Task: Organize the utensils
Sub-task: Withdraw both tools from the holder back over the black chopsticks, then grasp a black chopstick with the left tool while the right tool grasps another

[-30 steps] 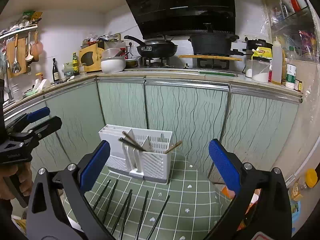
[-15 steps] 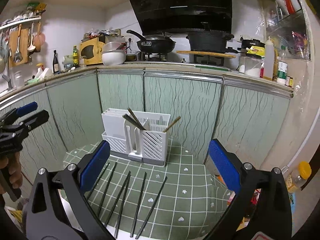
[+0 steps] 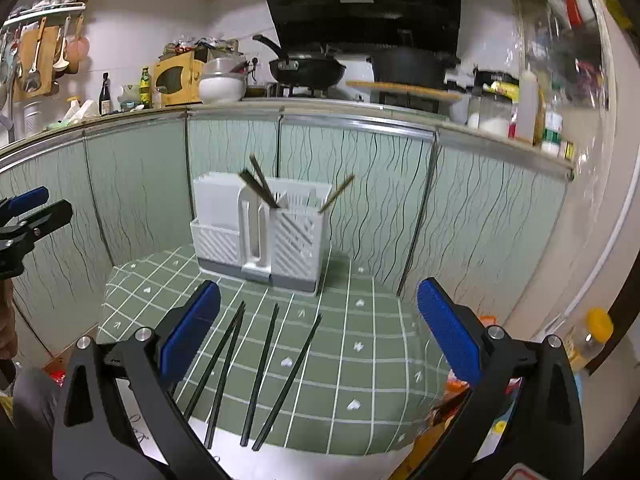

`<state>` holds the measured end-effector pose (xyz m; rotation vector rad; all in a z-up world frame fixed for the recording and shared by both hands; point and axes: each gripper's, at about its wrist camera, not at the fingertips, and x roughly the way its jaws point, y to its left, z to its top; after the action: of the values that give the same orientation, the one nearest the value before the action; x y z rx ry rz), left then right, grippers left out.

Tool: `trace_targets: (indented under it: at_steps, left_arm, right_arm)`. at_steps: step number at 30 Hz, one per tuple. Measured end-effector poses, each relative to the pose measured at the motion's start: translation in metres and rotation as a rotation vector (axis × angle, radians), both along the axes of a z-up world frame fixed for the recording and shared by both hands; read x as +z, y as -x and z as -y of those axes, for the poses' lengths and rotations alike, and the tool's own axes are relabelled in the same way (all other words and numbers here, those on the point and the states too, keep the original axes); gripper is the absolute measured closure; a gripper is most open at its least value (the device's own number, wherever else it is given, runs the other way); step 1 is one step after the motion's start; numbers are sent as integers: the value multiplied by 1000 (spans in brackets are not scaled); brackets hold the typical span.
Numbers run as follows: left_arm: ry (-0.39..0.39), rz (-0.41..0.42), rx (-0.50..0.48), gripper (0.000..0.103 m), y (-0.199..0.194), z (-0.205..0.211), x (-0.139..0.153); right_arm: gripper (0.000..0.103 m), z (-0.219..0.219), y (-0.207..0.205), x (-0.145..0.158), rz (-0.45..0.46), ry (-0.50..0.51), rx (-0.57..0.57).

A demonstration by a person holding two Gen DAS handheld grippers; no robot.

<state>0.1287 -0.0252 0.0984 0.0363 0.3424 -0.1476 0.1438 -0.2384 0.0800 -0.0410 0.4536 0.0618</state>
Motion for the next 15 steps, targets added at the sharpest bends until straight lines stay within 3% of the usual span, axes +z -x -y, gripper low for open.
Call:
trace_targets:
  at_steps: [15]
  left_arm:
    - [-25, -57, -5, 5, 4, -6, -80]
  right_arm:
    - [8, -2, -1, -92, -108, -22, -36]
